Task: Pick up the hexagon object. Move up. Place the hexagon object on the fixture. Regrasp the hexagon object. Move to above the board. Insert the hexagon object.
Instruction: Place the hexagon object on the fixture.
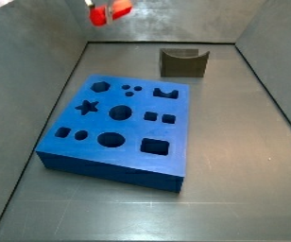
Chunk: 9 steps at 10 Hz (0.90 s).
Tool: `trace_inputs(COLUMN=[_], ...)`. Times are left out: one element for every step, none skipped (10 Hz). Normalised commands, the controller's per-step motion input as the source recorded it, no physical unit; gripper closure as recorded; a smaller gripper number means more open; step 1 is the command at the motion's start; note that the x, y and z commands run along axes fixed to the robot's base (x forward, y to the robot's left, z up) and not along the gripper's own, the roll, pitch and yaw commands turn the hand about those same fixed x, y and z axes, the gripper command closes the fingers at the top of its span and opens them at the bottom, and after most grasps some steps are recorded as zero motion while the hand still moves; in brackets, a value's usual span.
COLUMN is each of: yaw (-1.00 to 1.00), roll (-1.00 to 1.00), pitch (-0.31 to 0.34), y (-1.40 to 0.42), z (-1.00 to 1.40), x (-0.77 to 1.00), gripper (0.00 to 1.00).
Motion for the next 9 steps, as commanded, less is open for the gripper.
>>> trace_inputs(yaw=[0.02,0.02,0.02,0.02,1.0,1.0,1.0,1.0,1.0], roll=[0.11,0.1,0.09,0.08,0.04,0.04,0.04,0.02,0.01], pitch=[0.071,0.074,0.079,0.078,0.094,0.108,0.13,0.176,0.203], y=[0.01,0.01,0.01,0.01,-0.51,-0.51,-0.47,-0.41,-0.39], z=[0.75,0.58,0.45,0.31,0.16,0.11,0.1,0.1,0.09], x=[-0.02,-0.01,-0.01,-0.01,1.0,1.0,1.0,1.0,1.0], gripper=[1.0,1.0,1.0,1.0,1.0,1.0,1.0,1.0,1.0])
